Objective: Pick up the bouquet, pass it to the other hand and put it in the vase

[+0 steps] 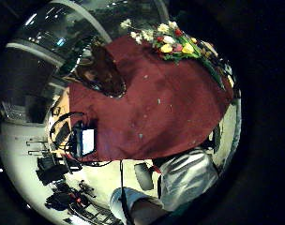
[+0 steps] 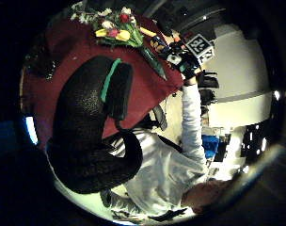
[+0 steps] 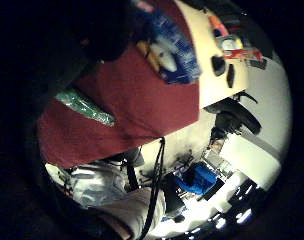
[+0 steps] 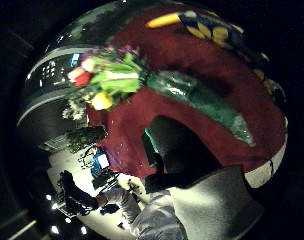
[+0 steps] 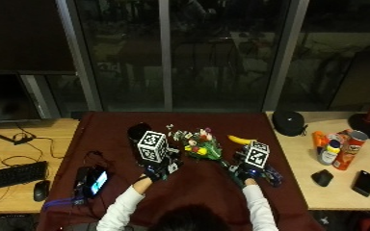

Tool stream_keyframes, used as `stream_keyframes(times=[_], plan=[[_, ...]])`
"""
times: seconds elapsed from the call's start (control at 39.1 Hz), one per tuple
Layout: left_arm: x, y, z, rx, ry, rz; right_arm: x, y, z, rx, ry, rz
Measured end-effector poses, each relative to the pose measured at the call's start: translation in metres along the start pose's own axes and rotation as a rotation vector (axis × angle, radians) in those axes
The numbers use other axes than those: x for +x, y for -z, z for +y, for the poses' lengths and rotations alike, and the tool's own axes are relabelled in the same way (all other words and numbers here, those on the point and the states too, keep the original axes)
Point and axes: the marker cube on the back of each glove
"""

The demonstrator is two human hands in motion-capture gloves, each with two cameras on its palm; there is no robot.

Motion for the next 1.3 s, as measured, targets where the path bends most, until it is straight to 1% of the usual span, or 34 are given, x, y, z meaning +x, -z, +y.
stream_keyframes(times=[0.1, 0.15, 0.2, 0.28, 0.38, 0.46, 0.54, 0.61, 0.72, 0.84, 0.9, 0.92, 0.97, 1.0, 1.02, 1.05, 1.07, 1.1, 1.15, 1.23, 1.3], plan=[[0.001, -0.002, 0.000, -0.023, -0.008, 0.030, 0.002, -0.037, -0.015, -0.048, -0.037, -0.021], [0.002, -0.003, 0.000, -0.023, -0.005, 0.029, -0.001, -0.047, -0.014, -0.054, -0.030, -0.013], [0.003, -0.002, 0.002, -0.022, -0.006, 0.029, -0.008, -0.052, -0.006, -0.033, -0.014, 0.018], [0.006, -0.002, 0.003, -0.022, -0.014, 0.039, -0.018, -0.055, 0.005, 0.029, -0.023, 0.066], [0.009, -0.002, 0.006, -0.028, -0.027, 0.050, -0.023, -0.050, 0.024, 0.095, -0.070, 0.095], [0.011, -0.004, 0.007, -0.039, -0.030, 0.040, -0.021, -0.047, 0.030, 0.141, -0.122, 0.163], [0.012, -0.004, 0.008, -0.049, -0.034, 0.030, -0.022, -0.047, 0.024, 0.187, -0.108, 0.179], [0.013, -0.001, 0.010, -0.056, -0.031, 0.025, -0.022, -0.047, 0.012, 0.231, -0.045, 0.130], [0.011, 0.000, 0.010, -0.062, -0.020, 0.023, -0.017, -0.047, -0.003, 0.255, -0.003, 0.070], [0.007, 0.001, 0.006, -0.080, -0.006, 0.035, -0.013, -0.040, -0.007, 0.378, -0.007, -0.046], [0.004, 0.000, 0.004, -0.090, -0.005, 0.047, -0.014, -0.037, -0.010, 0.424, 0.018, -0.139], [0.003, 0.000, 0.003, -0.093, -0.004, 0.054, -0.017, -0.034, -0.008, 0.422, 0.056, -0.217], [0.000, 0.001, 0.001, -0.095, -0.001, 0.071, -0.028, -0.025, 0.001, 0.413, 0.200, -0.420], [-0.002, 0.002, 0.000, -0.092, 0.000, 0.081, -0.033, -0.018, 0.002, 0.452, 0.281, -0.509], [-0.002, 0.004, 0.000, -0.089, 0.000, 0.091, -0.036, -0.011, -0.002, 0.522, 0.335, -0.567], [-0.002, 0.005, -0.001, -0.086, -0.001, 0.101, -0.036, -0.005, -0.008, 0.595, 0.343, -0.600], [-0.002, 0.008, -0.002, -0.086, -0.006, 0.114, -0.036, 0.001, -0.011, 0.638, 0.309, -0.626], [-0.001, 0.010, -0.002, -0.091, -0.015, 0.132, -0.036, 0.007, -0.010, 0.638, 0.258, -0.662], [0.001, 0.014, -0.004, -0.121, -0.048, 0.187, -0.044, 0.020, 0.002, 0.573, 0.203, -0.769], [0.008, 0.020, -0.011, -0.177, -0.115, 0.337, -0.062, 0.038, 0.020, 0.517, 0.254, -0.943], [0.017, 0.026, -0.024, -0.161, -0.159, 0.506, -0.082, 0.054, 0.037, 0.500, 0.338, -1.084]])
